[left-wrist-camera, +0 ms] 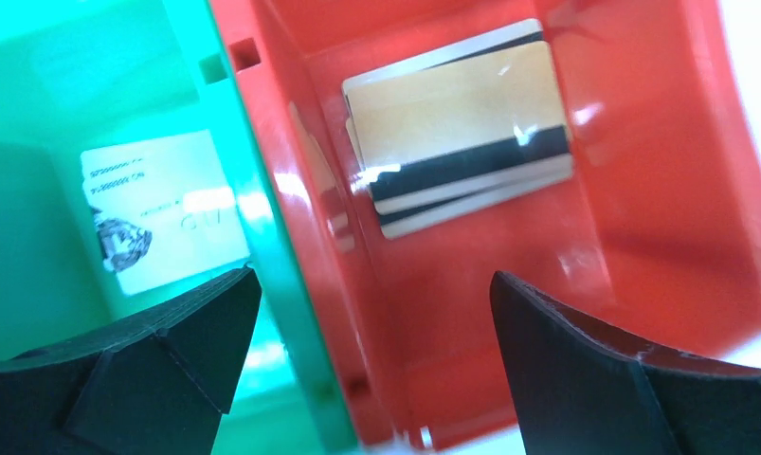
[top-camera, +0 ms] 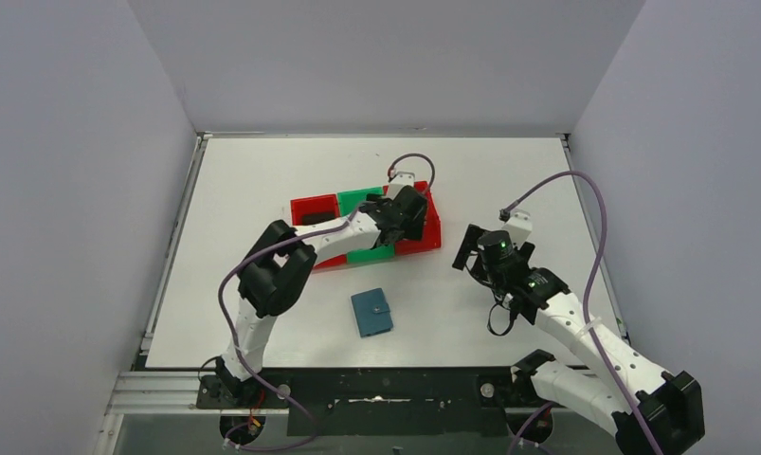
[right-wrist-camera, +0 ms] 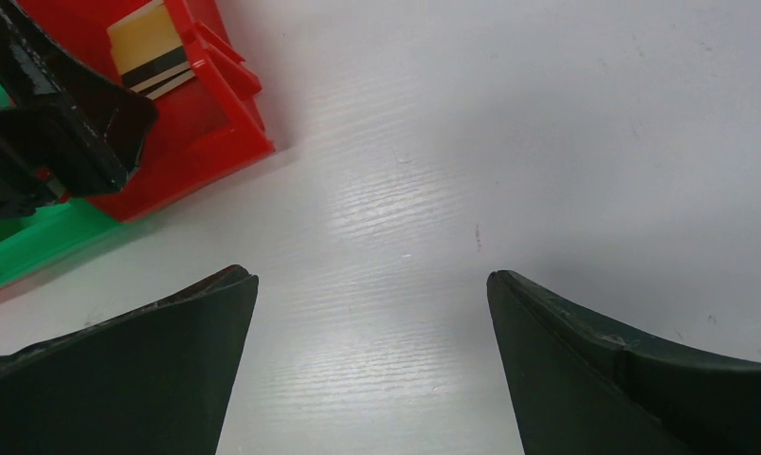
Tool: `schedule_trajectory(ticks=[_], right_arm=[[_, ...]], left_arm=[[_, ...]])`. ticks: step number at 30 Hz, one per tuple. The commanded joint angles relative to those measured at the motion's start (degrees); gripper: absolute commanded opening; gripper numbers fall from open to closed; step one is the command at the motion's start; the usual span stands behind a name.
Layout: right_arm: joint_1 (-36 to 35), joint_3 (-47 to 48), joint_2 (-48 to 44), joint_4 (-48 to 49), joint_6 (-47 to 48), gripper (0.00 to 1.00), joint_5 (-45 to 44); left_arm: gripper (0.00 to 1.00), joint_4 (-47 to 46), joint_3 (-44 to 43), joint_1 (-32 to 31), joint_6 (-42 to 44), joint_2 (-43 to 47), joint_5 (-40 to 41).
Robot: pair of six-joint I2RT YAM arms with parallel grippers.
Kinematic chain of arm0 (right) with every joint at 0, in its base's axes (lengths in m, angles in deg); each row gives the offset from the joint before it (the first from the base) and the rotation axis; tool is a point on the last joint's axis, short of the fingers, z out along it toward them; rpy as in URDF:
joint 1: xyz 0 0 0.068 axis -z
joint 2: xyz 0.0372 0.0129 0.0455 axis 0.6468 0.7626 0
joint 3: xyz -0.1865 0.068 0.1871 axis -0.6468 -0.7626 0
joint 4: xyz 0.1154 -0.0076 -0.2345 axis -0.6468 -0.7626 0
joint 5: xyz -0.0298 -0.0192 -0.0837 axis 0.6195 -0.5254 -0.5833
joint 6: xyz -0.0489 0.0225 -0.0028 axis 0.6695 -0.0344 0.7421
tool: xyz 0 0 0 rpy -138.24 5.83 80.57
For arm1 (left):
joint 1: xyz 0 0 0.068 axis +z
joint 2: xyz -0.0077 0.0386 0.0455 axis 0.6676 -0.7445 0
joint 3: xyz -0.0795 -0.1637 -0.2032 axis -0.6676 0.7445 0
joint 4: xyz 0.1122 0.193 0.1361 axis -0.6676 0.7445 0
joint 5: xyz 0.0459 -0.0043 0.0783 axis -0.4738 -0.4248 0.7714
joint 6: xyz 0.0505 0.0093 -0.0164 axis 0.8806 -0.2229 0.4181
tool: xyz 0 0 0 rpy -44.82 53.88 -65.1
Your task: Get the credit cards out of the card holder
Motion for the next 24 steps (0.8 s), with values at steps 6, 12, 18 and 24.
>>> schedule_trajectory(ticks=[6, 12, 18, 24], right_arm=[[0.24, 2.58, -2.35, 7.71, 4.53, 0.98, 6.46], [-0.26, 5.85, 2.74, 17.64, 5.86, 0.89, 18.79], [-5.89, 17.49, 18.95, 19.61, 5.68, 0.82, 21.92], [-11.98, 31.06, 36.12, 17.95, 5.86, 0.85, 22.13]], left_arm=[[0.96, -5.67, 5.44, -0.45, -0.44, 19.6, -1.55], [0.96, 0.66, 16.18, 7.89, -6.61, 33.76, -1.03], [0.96, 1.59, 31.53, 16.91, -8.0, 53.58, -2.24], [0.96, 7.21, 39.28, 29.78, -7.74, 62.97, -5.81]])
